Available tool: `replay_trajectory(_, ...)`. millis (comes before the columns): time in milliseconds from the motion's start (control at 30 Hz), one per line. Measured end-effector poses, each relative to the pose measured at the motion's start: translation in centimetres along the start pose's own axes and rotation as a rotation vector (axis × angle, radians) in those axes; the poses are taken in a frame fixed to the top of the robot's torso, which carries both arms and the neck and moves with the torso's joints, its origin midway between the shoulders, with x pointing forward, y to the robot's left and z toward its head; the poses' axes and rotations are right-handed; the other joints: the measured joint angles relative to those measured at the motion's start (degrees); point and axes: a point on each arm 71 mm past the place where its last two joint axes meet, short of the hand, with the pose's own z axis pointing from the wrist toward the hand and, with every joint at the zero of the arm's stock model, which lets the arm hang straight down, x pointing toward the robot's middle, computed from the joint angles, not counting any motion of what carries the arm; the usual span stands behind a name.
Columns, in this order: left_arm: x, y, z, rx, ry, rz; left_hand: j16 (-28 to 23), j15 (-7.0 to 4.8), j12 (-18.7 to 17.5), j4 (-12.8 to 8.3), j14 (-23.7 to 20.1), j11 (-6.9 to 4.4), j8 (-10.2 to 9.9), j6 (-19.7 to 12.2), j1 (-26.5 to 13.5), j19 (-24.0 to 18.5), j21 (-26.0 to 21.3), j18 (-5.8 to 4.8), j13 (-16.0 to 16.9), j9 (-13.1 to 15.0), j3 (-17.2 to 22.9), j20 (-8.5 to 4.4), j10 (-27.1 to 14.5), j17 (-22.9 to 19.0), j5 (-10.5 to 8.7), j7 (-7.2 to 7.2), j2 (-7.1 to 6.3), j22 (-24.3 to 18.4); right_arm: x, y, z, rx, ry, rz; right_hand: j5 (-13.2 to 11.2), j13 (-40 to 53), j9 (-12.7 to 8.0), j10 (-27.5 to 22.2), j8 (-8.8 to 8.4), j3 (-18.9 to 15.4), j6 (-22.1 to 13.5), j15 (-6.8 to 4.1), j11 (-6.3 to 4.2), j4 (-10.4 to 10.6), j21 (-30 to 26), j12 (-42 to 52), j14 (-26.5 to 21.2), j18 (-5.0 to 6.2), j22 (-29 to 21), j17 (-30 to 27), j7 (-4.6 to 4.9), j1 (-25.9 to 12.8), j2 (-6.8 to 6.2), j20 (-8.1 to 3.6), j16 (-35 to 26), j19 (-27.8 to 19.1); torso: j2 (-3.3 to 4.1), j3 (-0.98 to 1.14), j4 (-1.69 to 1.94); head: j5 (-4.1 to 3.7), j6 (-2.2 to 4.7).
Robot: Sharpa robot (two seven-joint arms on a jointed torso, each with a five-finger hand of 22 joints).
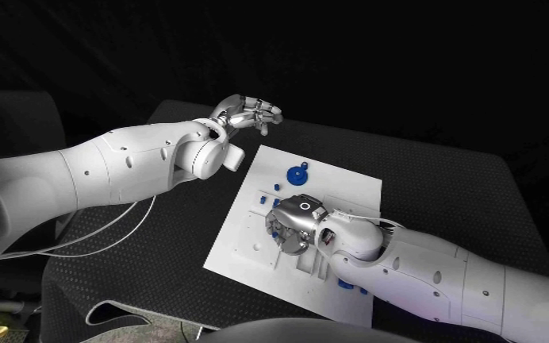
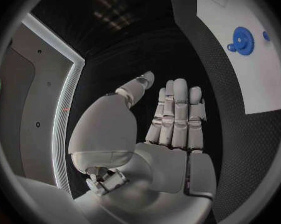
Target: Assemble the parts on the task board
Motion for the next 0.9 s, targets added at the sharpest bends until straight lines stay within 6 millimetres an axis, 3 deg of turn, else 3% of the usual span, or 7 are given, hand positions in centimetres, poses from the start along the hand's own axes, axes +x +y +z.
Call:
replay_trajectory(267,0.0,0.0,0.0,-0.003,0.001,0.0,0.0,0.0,0.0,0.0,0.0,-0.03,0.0,0.0,0.0,0.0,0.0,-0.02,0.0,0.0,0.0,0.0,0.0,0.0,0.0,-0.01,0.0,0.0,0.0,-0.1,0.0,0.004,0.0,0.001,0.6,0.1,0.0,0.0,0.06,0.2,-0.1,-0.03,0.02,-0.2,0.0,-0.3,0.0,0.01,0.1,0.0,0.04,-0.4,0.18,0.12,0.0,-0.1,0.0,0.04,-0.03,0.07,-0.01)
replay_trajectory(333,0.0,0.0,0.0,-0.004,0.001,0.0,0.0,0.0,0.0,0.0,0.0,-0.07,0.0,0.0,-0.1,0.0,0.0,-0.03,0.0,0.0,0.0,0.0,-0.3,0.0,0.0,-0.02,-0.08,0.0,0.1,-0.2,0.0,0.004,0.0,0.005,0.6,0.1,0.0,-0.6,-0.24,0.1,-0.6,0.15,0.55,-0.2,0.0,-0.9,-0.7,0.0,0.1,-0.2,0.52,-0.7,-0.07,0.52,0.0,-0.5,0.0,0.04,-0.02,0.08,-0.01)
replay_trajectory(467,-0.1,0.1,0.0,-0.006,-0.001,0.0,0.0,0.0,0.0,0.2,0.0,0.03,0.0,-0.2,-0.3,0.0,0.0,0.47,0.0,0.0,-0.2,0.0,-0.4,0.0,0.0,0.17,-0.31,0.0,0.1,-0.4,-0.2,0.01,-0.002,0.018,5.6,-0.1,-0.4,-3.8,-2.33,-4.7,-4.2,1.19,1.23,-1.2,-0.7,-2.3,-2.3,0.01,0.6,-1.0,2.02,-3.1,-1.74,1.14,-0.5,-2.2,-0.01,0.05,-0.02,0.07,-0.01)
replay_trajectory(500,-0.2,0.1,0.0,-0.007,-0.001,0.0,0.0,0.0,0.1,0.3,0.0,0.03,0.0,-0.3,-0.3,0.0,0.0,0.52,0.0,0.0,-0.3,0.01,-0.4,0.1,0.0,0.12,-0.31,0.0,0.1,-0.4,-0.2,0.01,-0.004,0.022,7.2,-0.1,-0.8,-4.3,-3.27,-6.1,-6.0,1.79,0.83,-1.6,-1.1,-3.5,-2.9,0.01,0.6,-1.3,2.71,-3.8,-2.41,1.27,-0.9,-3.1,-0.02,0.06,-0.02,0.07,-0.01)
replay_trajectory(600,-0.2,0.1,-0.1,-0.008,-0.002,0.001,0.0,0.0,0.2,0.3,0.0,0.03,0.0,-0.3,-0.3,0.0,0.0,0.55,0.0,0.0,-0.3,0.01,-0.4,0.1,0.0,0.12,-0.31,0.0,0.1,-0.5,-0.4,0.013,-0.014,0.031,9.9,-2.7,-1.4,-9.4,-4.57,-9.0,-8.7,2.98,3.37,-2.1,-2.0,-5.2,-4.1,-0.2,0.8,-2.0,3.89,-4.8,-3.4,1.77,-1.3,-4.5,-0.03,0.07,-0.05,0.07,-0.01)
replay_trajectory(633,-0.2,0.1,-0.1,-0.008,-0.002,0.001,0.0,0.0,0.2,0.3,0.0,0.03,0.0,-0.3,-0.3,0.0,0.0,0.55,0.0,0.0,-0.3,0.01,-0.4,0.1,0.0,0.12,-0.31,0.0,0.0,-0.6,-0.4,0.015,-0.017,0.033,10.2,-2.9,-1.5,-10.1,-4.8,-9.8,-9.2,3.25,3.68,-2.2,-2.0,-5.1,-4.3,-0.46,0.9,-2.2,4.12,-5.1,-3.67,1.91,-1.5,-4.8,-0.03,0.07,-0.06,0.07,0.01)
replay_trajectory(900,-0.4,0.1,-0.1,-0.011,-0.004,0.001,0.0,0.19,0.2,0.4,0.2,0.03,0.0,-0.3,-0.3,0.0,-0.2,0.54,0.0,0.0,-0.2,0.01,-0.4,0.1,0.0,0.11,-0.31,0.0,-0.6,-1.5,-1.6,0.035,-0.043,0.043,11.8,-3.7,-1.8,-12.7,-5.52,-13.0,-11.1,4.08,4.52,-2.2,-2.5,-4.9,-5.2,-0.55,1.1,-2.7,4.9,-6.1,-4.68,2.25,-1.7,-5.7,-0.03,0.07,-0.07,0.02,0.1)
